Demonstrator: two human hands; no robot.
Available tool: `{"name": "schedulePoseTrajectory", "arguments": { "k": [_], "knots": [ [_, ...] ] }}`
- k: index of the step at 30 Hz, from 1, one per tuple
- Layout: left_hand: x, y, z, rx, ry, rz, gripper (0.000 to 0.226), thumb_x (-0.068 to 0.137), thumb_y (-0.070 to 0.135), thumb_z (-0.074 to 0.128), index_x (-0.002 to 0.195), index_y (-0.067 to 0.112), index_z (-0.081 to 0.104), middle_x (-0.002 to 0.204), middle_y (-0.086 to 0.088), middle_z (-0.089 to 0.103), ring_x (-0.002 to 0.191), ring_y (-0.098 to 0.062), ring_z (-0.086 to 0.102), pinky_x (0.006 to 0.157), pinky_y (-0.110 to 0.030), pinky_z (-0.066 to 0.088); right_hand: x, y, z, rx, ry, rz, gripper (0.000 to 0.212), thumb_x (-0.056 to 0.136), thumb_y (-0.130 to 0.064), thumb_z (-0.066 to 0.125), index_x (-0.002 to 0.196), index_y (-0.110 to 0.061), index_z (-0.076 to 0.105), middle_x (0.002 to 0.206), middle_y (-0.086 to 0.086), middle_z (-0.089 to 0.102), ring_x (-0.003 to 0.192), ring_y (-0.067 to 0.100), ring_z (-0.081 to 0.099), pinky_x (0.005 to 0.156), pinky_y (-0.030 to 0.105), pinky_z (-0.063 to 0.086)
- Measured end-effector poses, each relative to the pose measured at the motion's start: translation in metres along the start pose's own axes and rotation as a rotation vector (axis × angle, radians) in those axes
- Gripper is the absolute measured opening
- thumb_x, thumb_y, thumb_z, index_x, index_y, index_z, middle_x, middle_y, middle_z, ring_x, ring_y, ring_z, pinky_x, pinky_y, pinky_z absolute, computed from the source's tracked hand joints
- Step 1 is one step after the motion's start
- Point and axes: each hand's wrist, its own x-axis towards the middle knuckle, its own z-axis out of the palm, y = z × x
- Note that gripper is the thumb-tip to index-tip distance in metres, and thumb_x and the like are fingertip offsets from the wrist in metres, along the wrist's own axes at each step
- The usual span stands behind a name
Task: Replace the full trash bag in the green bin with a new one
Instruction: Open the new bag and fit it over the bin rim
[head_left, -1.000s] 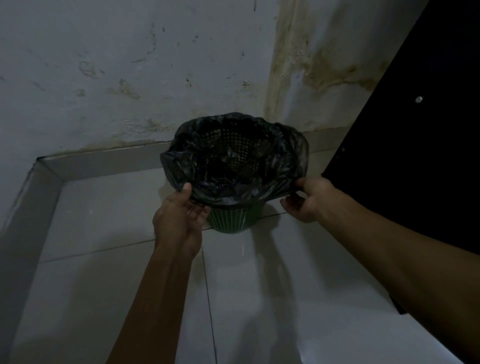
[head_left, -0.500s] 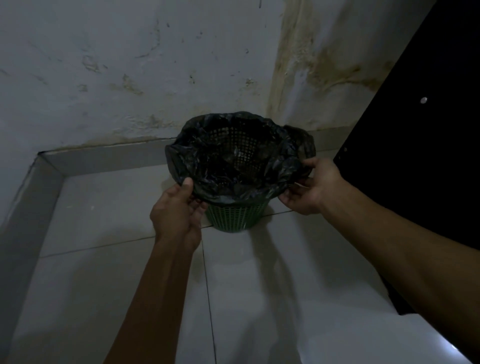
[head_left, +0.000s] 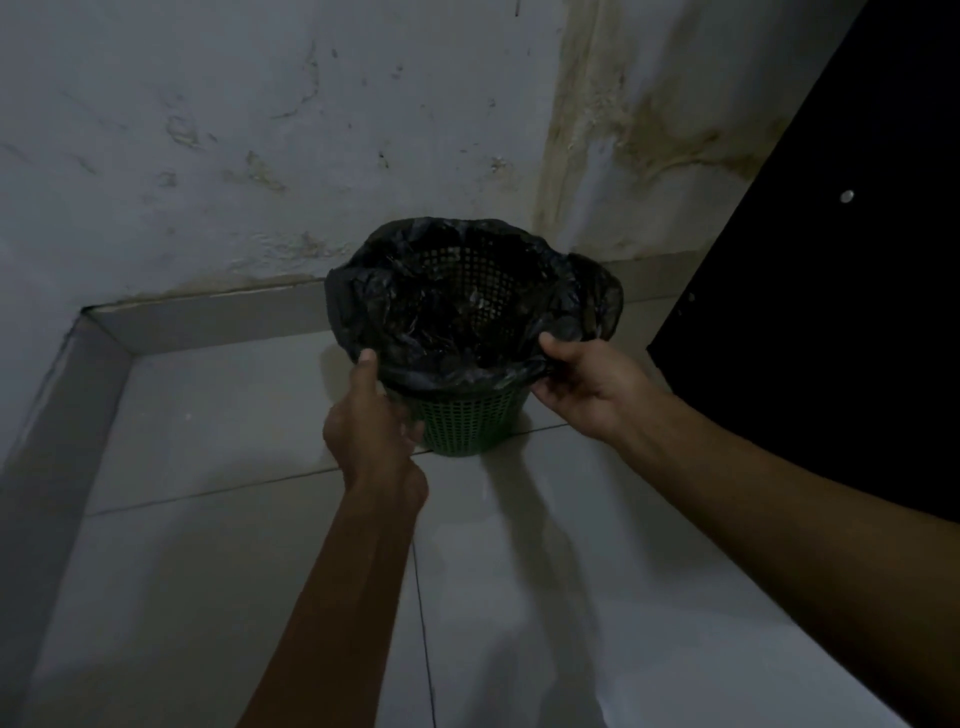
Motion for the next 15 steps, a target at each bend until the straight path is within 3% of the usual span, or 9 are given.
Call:
{"name": "schedulePoseTrajectory", "arguments": {
  "k": [6,10,15],
  "knots": [
    [-0.014,-0.019,0.009,0.016,-0.097,-0.096,0.023,0.088,0.028,0.067,0.096,0.007,0.063,0.088,-0.011,0.061,0.077,-0.023,0.061,0.061,-0.032,0.053,-0.001,0.020,0.007,0.031,-0.032,-0.009,0.024,0.087,-0.004,0.065,0.110,-0.007,0.062,0.093,0.007,0.068,0.079,0.018,0.065,0.047,0.024,0.055],
    [0.002,-0.004,0.005,0.002,-0.122,-0.089,0.008,0.092,0.015,0.061,0.091,0.007,0.060,0.092,-0.011,0.064,0.076,-0.020,0.062,0.062,-0.030,0.052,-0.005,0.025,0.005,0.028,-0.080,0.019,0.021,0.086,-0.007,0.066,0.107,-0.008,0.062,0.086,0.008,0.067,0.061,0.016,0.068,0.052,0.028,0.057],
    [0.015,0.007,0.001,-0.030,-0.157,-0.184,0.007,0.094,0.013,0.058,0.087,0.009,0.058,0.083,-0.006,0.061,0.074,-0.018,0.060,0.058,-0.027,0.050,-0.011,0.018,-0.003,0.094,-0.069,0.049,0.017,0.087,-0.025,0.058,0.095,-0.010,0.057,0.103,0.018,0.060,0.092,0.032,0.064,0.070,0.042,0.055]
  ]
}}
